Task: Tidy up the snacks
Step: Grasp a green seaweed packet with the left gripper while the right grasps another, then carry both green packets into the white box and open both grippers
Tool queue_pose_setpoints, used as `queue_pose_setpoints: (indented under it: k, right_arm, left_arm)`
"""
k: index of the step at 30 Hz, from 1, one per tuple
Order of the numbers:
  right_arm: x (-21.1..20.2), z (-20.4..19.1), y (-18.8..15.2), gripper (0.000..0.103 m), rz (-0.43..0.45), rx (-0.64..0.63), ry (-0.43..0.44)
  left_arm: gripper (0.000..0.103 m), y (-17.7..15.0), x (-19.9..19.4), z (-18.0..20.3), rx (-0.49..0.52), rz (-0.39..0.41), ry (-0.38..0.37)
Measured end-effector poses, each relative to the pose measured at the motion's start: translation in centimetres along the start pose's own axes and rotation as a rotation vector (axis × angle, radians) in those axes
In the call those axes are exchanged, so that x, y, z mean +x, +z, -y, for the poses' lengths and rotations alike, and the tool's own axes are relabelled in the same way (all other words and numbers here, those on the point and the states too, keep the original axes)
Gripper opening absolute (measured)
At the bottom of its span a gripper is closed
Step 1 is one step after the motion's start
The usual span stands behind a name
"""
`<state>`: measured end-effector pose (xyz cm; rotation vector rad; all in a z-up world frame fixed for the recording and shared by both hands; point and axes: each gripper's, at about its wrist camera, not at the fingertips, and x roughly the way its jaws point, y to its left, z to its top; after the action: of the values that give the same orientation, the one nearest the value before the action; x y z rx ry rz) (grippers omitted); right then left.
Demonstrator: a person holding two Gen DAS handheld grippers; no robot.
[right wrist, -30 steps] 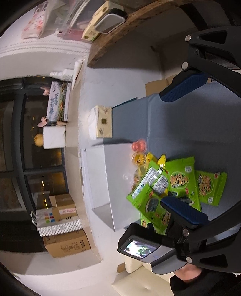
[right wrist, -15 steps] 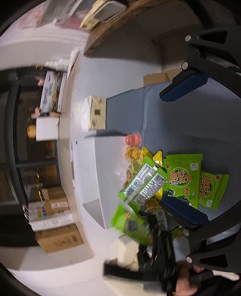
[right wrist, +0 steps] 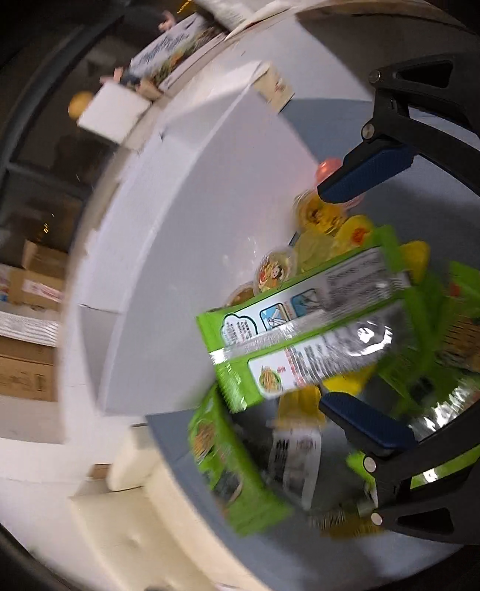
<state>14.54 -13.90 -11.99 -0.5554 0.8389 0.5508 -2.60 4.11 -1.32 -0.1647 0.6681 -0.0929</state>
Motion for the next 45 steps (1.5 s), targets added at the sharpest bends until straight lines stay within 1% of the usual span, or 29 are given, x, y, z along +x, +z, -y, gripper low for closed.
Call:
queue_pose_setpoints:
  k: [4,5,6,8,10,13,18,20,22,25,29,32,35,39,41,42,43,44,45]
  right_arm:
    - [2.3,-0.3,0.0,0.103,-0.054,-0.034,-0.012]
    - [2.4,-0.3,-0.2,0.101,-0.059,-0.035,-0.014]
    - [2.3,-0.2,-0.3,0.096,-0.054,-0.026,-0.004]
    - [1.6,0.2,-0.1,0.076,-0.037,-0.005,-0.012]
    - [0.4,0.7,-0.3,0.075,-0.018,0.041,0.025]
    - [-1.6,1.4,-0.6,0.072,0.022,0.080,0.041]
    - [-6.1,3.3,-2.6,0.071,0.118,0.231,0.114]
    - [-7.3,3.6,-3.5,0.071,0.135,0.276,0.113]
    - [-8.2,3.8,-3.4,0.071,0.150,0.339,0.116]
    - [-9.1,4.9,-3.7,0.071,0.174,0.421,0.119]
    - [-9.4,6.6,-1.5,0.071,0.199,0.480,0.106]
    - [-9.2,8.9,1.5,0.071,0.215,0.523,0.109]
    - [-8.5,10.8,4.7,0.071,0.216,0.535,0.085]
    - [-5.8,13.6,9.3,0.072,0.201,0.554,0.083]
    - [-4.2,14.4,10.9,0.072,0.172,0.564,0.086]
    - [-3.2,14.8,11.5,0.072,0.154,0.568,0.099]
    - [-2.4,15.1,12.0,0.073,0.141,0.570,0.103]
    - [-1.8,15.3,12.3,0.081,0.133,0.567,0.093]
    - [-1.1,15.5,12.4,0.089,0.126,0.563,0.071]
  left_arm:
    - [0.071,-0.2,-0.1,-0.9,-0.016,0.002,0.010]
    - [0.071,-0.3,0.1,-0.9,-0.019,0.000,0.008]
    - [0.071,-0.4,0.2,-1.0,-0.020,-0.002,0.008]
    - [0.071,-0.5,0.2,-1.0,-0.018,-0.001,0.008]
    - [0.071,-0.5,0.4,-0.9,-0.016,-0.004,0.002]
    - [0.071,-0.4,0.5,-0.6,-0.010,-0.003,-0.008]
    - [0.071,-0.1,1.1,0.5,0.010,-0.004,-0.030]
    - [0.071,0.1,1.7,1.0,0.015,-0.013,-0.040]
    - [0.071,0.4,2.3,1.4,0.019,-0.018,-0.053]
    - [0.071,1.7,3.9,2.2,0.022,-0.015,-0.072]
    - [0.071,4.6,6.4,2.5,0.012,-0.008,-0.082]
    - [0.071,7.8,9.1,2.4,-0.001,0.002,-0.078]
    - [0.071,11.4,12.3,1.7,-0.048,-0.008,-0.093]
    - [0.072,15.5,16.5,1.2,-0.034,-0.013,-0.025]
    - [0.073,16.8,18.4,0.6,-0.044,-0.037,0.007]
    - [0.076,17.2,19.2,0.3,-0.052,-0.048,0.019]
    - [0.089,17.4,19.8,0.2,-0.059,-0.056,0.023]
    - [0.099,17.6,20.4,0.0,-0.064,-0.063,0.023]
    - [0.103,17.6,20.9,-0.1,-0.058,-0.072,0.017]
